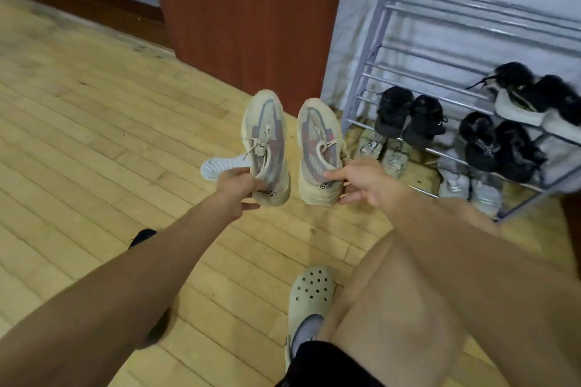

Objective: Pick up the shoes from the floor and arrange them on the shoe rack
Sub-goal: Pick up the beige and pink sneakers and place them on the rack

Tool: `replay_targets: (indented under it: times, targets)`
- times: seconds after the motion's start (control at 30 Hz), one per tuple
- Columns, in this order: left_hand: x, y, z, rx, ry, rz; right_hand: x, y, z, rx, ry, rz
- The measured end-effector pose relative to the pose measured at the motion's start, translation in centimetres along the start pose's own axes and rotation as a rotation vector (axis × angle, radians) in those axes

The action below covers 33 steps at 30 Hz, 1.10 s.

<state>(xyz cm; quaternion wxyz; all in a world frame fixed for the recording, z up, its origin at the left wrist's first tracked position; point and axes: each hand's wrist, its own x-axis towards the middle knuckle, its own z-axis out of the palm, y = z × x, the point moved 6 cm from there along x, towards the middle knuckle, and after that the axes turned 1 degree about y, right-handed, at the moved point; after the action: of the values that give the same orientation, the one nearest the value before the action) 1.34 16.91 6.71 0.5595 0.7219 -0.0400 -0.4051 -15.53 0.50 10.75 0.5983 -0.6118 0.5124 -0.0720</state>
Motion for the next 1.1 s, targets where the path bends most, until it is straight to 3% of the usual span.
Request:
replay_targets:
  times: [0.33,0.57,1.1]
  targets:
    - [-2.5,10.2,13.3,0.140,-0.173,0.163,-2.1,-2.0,-15.1,0.104,0.280,-0.043]
    - [1.1,14.8,22.6,0.171,-0.262,0.168,2.9,-3.6,-24.1,0.173,0.444,-0.044]
    - [13.2,23.6,37.7,0.268,-0.269,0.279,20.5,-8.1,-32.6,0.282,0.492,-0.062]
